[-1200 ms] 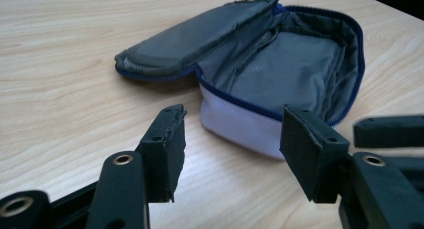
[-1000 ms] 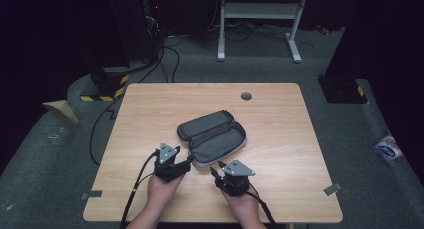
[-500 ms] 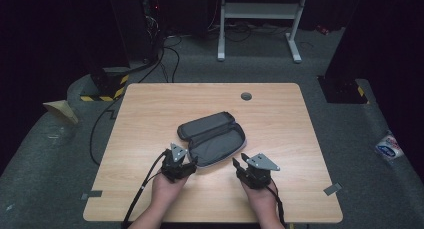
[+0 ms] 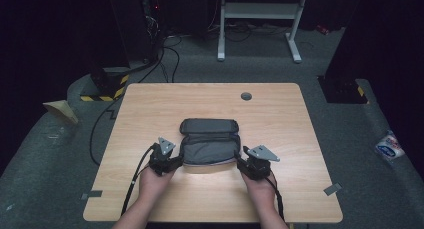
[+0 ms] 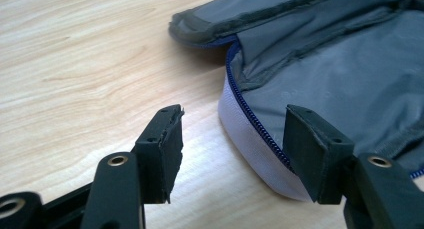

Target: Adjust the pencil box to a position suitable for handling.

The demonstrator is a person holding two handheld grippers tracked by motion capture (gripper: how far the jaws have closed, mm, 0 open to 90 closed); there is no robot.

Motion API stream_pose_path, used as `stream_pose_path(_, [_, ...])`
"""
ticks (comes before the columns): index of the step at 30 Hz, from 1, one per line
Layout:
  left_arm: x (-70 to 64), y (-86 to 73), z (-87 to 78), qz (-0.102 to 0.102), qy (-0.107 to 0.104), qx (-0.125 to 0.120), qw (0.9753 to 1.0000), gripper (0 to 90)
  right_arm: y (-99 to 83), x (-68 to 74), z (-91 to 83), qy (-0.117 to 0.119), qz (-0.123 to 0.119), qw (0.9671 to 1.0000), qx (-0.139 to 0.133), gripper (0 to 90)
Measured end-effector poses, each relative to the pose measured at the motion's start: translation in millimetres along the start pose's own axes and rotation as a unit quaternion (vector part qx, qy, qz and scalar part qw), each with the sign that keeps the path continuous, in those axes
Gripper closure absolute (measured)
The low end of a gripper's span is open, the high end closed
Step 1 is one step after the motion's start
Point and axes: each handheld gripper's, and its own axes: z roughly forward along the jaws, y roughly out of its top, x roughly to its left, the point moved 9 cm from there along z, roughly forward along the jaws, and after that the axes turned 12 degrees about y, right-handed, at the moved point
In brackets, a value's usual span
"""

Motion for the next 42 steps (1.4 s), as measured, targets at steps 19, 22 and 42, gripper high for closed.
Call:
stream_pose_path(19, [-28.6,-0.7,4.7,-0.01,-0.061,0.0,0.9981,68.8,-8.1,-22.5,17.2,-0.014,0.014,0.9993,0.031,75.9])
stream_pose_path(22, [-30.8,-1.9,2.0,-0.01,-0.064,0.0,0.9979,69.3,-12.6,-18.8,11.0,-0.012,0.014,0.9994,0.029,75.7])
stream_pose_path(42, [-26.4,-0.6,-3.8,-0.029,-0.064,-0.015,0.9974,64.3,-7.6,-15.2,9.1,-0.004,0.011,0.9997,0.021,69.6])
